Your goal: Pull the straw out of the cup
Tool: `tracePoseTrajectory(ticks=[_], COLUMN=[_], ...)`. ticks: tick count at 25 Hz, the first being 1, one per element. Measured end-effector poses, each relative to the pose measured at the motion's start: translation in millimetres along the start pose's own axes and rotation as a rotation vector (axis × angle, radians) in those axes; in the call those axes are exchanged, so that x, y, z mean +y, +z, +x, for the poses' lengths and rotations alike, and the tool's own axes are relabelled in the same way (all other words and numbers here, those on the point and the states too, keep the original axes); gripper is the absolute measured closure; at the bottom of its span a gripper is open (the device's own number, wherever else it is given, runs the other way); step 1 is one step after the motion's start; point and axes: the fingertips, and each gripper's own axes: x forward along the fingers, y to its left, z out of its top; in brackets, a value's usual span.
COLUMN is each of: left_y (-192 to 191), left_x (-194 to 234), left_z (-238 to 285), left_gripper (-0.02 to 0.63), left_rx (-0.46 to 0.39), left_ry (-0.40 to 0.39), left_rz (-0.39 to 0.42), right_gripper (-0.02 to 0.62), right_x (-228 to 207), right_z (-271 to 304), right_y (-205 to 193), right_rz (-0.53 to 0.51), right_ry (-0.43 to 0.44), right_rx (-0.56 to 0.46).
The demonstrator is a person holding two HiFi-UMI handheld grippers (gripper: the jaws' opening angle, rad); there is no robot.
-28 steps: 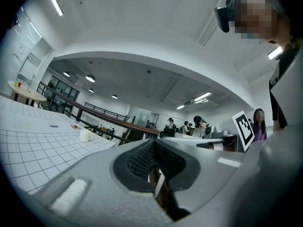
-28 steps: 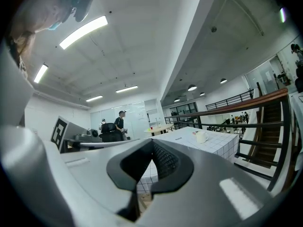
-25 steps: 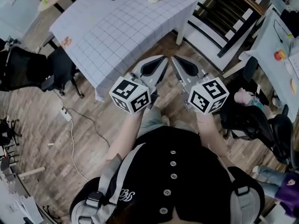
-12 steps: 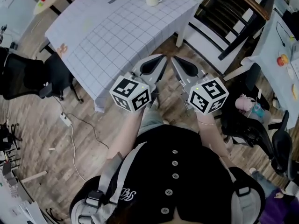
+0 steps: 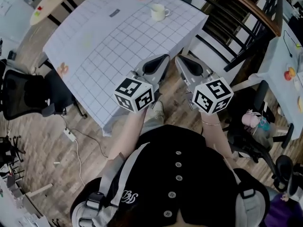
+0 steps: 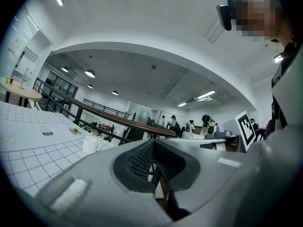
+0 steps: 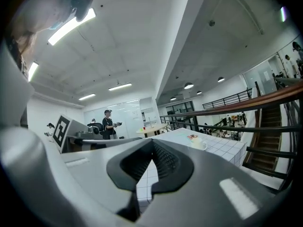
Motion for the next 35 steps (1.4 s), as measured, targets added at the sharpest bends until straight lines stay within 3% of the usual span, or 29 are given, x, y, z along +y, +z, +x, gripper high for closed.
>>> tracePoseTrajectory(ticks=[13,28,35], left_y=[28.0,20.4,18.7], left_x=[109.5,154.8,179.8], left_z=[38.7,57.1,77.2], left_gripper=[0.606,0.606,0.606], left_rx=[0.026,0.047,0.053], left_ry=[-0.035,-0.015,0.036], left_rz=[-0.014,-0.067,-0.088], right_gripper=[0.595,0.595,0.595], right_x=[-45.8,-67.4,-91.5], right_z=[122.0,163.2,188.3], right_y=[17.9,8.5,9.9], right_rz=[0.007,0.024,0.021], right_ry=[-0.047,-0.047,-0.005], right_rx=[0.014,0.066,0.097])
